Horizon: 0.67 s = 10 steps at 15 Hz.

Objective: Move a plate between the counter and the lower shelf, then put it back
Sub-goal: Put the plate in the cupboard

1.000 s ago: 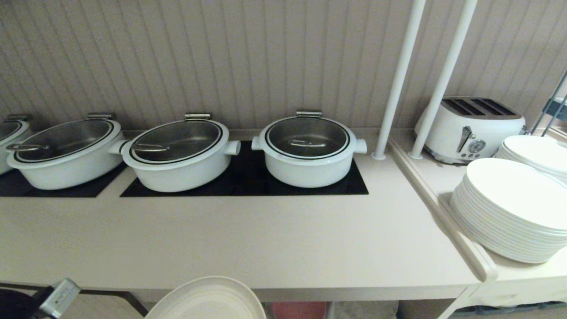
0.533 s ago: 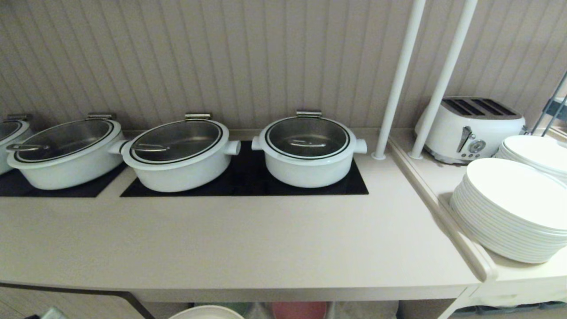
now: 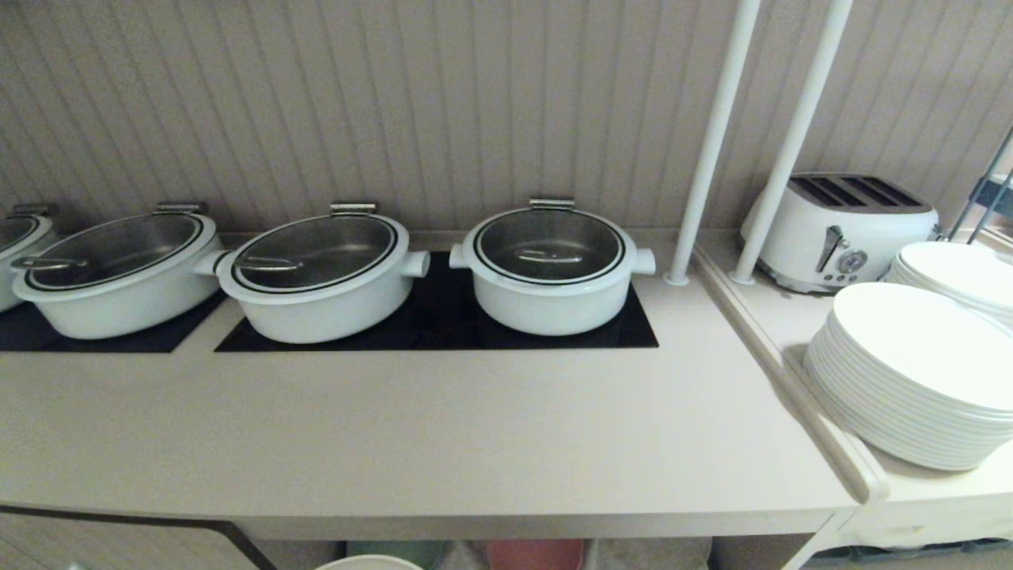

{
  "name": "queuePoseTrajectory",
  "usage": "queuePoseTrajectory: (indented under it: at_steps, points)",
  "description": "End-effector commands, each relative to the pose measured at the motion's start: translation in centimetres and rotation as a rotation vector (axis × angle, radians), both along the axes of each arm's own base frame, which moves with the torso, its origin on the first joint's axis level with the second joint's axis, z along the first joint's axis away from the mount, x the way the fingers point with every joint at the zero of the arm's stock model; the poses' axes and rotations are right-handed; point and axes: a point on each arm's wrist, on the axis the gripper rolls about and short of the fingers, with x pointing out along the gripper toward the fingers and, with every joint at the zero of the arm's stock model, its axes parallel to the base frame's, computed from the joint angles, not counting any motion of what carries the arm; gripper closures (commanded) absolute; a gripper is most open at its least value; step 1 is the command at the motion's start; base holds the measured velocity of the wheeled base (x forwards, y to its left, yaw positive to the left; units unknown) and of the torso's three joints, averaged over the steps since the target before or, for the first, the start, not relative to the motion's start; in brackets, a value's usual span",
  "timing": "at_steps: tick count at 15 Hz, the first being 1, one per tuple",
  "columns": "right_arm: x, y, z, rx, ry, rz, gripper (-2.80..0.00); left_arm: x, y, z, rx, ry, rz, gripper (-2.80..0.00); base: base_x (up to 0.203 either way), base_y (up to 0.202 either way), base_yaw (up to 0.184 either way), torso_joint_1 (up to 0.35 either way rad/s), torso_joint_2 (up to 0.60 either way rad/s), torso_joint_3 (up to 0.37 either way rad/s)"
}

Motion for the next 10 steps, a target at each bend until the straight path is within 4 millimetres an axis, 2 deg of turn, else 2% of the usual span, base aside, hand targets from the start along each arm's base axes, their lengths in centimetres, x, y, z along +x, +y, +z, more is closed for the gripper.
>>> queuePoseTrajectory:
  at_steps: [1,10]
  points:
    - [0.01,0.00,0.01,-0.001,0.001,-0.001,0.00,-0.03,0.00,-0.03,-0.003,0.004,0.000,0.00,0.000,0.000,0.000,0.000,0.00,0.000]
    - [0.01,0.00,0.00,-0.001,0.001,-0.001,0.00,-0.07,-0.05,-0.07,-0.004,0.006,-0.017,0.00,0.000,0.000,0.000,-0.082,0.19,0.093]
